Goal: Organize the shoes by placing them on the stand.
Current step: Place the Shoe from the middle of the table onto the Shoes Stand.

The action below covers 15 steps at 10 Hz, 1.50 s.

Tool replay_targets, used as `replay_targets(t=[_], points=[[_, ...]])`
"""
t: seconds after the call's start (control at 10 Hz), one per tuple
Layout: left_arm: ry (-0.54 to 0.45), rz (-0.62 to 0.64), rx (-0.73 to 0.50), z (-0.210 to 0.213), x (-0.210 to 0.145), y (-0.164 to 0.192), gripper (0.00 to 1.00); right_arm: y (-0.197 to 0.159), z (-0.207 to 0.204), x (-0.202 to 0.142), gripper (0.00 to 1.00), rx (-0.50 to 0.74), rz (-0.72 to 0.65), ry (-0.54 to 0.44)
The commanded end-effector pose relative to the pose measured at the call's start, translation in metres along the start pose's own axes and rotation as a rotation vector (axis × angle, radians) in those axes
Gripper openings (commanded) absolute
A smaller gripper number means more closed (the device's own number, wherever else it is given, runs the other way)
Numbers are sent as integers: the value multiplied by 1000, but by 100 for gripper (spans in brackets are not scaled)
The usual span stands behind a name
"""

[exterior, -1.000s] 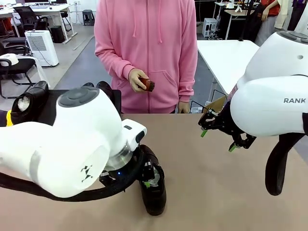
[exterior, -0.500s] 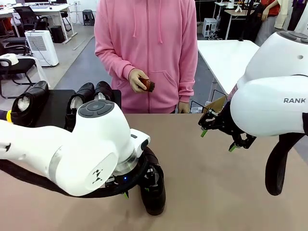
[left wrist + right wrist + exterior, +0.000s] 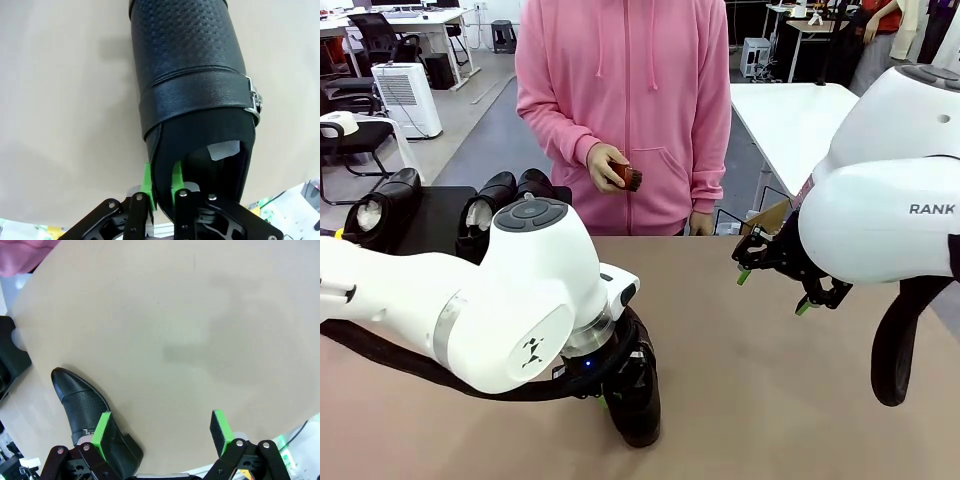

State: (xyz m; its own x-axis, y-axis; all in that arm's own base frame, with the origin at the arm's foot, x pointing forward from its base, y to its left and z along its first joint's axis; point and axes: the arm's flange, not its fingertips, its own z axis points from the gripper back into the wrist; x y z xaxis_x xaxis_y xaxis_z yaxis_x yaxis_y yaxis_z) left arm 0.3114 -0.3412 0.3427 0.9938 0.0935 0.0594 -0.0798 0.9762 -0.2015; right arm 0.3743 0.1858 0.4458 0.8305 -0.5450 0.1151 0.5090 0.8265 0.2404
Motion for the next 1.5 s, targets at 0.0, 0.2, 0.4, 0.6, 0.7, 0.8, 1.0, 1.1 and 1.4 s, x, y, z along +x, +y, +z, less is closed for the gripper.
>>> replay_targets(t=[0.0, 0.2, 0.4, 0.6, 0.7, 0.8, 1.0, 1.1, 1.4], points=[[12, 4, 10, -2, 5, -6, 0, 2, 0, 4, 100, 24, 14, 12], [14, -5, 21, 3, 8, -3, 0, 2, 0, 4, 100, 24, 14, 12], [26, -28, 20, 31, 7, 17, 0, 2, 0, 4, 100, 24, 14, 12], [9, -124, -58, 85, 12, 52, 0, 2, 0, 4, 100, 24, 14, 12], [15, -190, -76, 120, 23, 68, 0, 2, 0, 4, 100, 24, 14, 12], [-26, -252, -136, 154, 35, 77, 0, 2, 0, 4, 100, 24, 14, 12], [-213, -280, -157, 214, 74, 107, 0, 2, 0, 4, 100, 24, 14, 12], [-236, -325, -159, 238, 81, 121, 0, 2, 0, 4, 100, 24, 14, 12], [-354, -353, -4, 275, 143, 189, 0, 2, 0, 4, 100, 24, 14, 12]])
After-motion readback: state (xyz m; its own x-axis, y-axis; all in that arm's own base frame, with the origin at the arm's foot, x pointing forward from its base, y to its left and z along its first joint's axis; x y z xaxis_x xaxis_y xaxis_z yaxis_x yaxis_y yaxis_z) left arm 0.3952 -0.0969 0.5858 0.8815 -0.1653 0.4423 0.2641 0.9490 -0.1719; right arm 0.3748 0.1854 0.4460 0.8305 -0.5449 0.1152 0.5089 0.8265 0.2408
